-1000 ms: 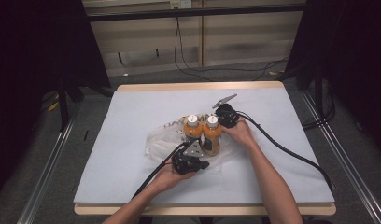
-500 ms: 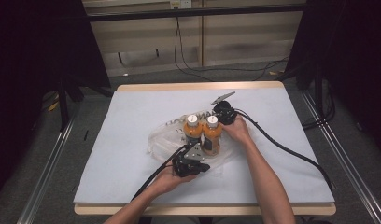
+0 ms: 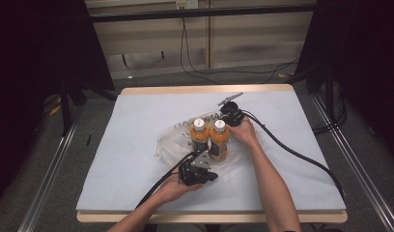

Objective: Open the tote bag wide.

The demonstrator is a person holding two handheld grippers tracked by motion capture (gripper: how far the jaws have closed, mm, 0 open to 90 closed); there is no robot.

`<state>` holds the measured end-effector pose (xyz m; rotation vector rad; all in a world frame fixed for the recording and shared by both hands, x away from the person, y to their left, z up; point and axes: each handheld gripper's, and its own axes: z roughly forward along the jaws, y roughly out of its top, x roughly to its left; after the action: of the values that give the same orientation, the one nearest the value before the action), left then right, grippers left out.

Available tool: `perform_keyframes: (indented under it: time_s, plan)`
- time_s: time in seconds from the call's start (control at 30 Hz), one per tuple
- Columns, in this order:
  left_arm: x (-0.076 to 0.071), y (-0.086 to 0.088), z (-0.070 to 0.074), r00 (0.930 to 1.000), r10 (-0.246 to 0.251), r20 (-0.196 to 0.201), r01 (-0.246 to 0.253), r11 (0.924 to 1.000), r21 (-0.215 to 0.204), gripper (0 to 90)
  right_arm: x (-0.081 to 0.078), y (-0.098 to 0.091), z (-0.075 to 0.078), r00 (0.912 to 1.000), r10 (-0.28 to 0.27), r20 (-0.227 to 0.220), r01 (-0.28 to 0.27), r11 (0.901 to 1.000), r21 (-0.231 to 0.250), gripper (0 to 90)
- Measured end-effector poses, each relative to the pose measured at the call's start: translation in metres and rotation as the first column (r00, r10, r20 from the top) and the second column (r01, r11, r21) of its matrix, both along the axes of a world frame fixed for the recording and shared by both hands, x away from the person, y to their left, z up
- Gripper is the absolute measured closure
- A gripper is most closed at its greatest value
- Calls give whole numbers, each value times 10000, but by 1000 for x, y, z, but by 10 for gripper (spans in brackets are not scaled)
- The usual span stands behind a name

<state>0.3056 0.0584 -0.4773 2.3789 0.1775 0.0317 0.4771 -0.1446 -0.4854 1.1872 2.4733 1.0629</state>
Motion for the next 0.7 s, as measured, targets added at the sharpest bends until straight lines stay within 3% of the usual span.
perform_keyframes:
  time_s: [0.17, 0.4, 0.57, 0.63, 0.7]
  plan:
    - [-2, -1, -2, 9999, -76, -117, 73, 9995, -315, 900, 4, 2, 1, 10000, -88, -2, 87, 9998, -186, 900]
    - [-4, -2, -1, 9992, -268, -280, 260, 9993, -277, 900, 8, 1, 0, 9992, -389, 67, 389, 9992, -93, 900]
    - [-5, -3, -1, 9986, -391, -354, 382, 9989, -259, 900, 12, 4, 1, 9987, -495, 133, 500, 9980, -398, 900]
    - [-6, -2, 1, 9985, -484, -252, 484, 9988, 17, 900, 14, 4, 1, 9983, -516, 263, 529, 9974, -486, 900]
    - [-5, -2, 0, 9984, -417, -372, 413, 9991, -113, 900, 14, 4, 1, 9980, -576, 275, 589, 9970, -498, 900]
